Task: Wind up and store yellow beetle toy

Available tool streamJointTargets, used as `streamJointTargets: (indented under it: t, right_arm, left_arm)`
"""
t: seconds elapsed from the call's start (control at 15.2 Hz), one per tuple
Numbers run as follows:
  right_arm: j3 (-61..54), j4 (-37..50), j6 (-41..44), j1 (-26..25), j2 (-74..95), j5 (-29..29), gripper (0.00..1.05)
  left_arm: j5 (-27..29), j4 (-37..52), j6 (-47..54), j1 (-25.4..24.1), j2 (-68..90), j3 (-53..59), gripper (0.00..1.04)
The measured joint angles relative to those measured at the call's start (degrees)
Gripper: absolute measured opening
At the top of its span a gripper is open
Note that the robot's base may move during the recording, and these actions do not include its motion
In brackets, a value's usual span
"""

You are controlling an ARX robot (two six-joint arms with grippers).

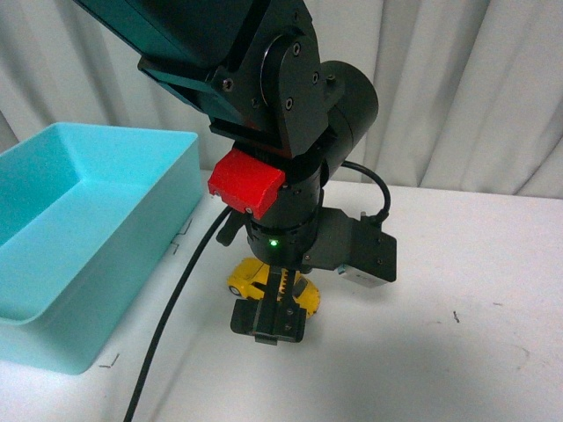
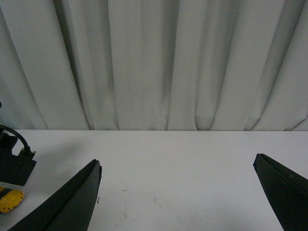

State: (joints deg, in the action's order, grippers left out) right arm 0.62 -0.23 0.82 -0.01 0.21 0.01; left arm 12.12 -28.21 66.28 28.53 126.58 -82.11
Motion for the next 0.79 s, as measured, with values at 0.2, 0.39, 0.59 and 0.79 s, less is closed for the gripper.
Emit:
streamJointTargets:
  t: [0.2,0.39,0.59,0.79]
  right_arm:
    - [0.0,0.0,0.0,0.0,0.0,0.0,0.98]
    - [0.0,0.0,0.0,0.0,0.0,0.0,0.98]
    - [0.0,0.0,0.0,0.0,0.0,0.0,0.98]
    - [0.0,0.0,0.0,0.0,0.0,0.0,0.98]
  left_arm:
    - [-0.1,1.5,-0.1,-1.2,1.7,-0.1,0.57]
    - [-1.4,-0.3,0.8,-1.7,1.7,-1.5,0.41]
    - [-6.7,-5.4,10.3,0.3,1.4,-3.7,0.41]
    - [-17.8,-9.6,7.7,2.4,-7.1,-8.6,0.41]
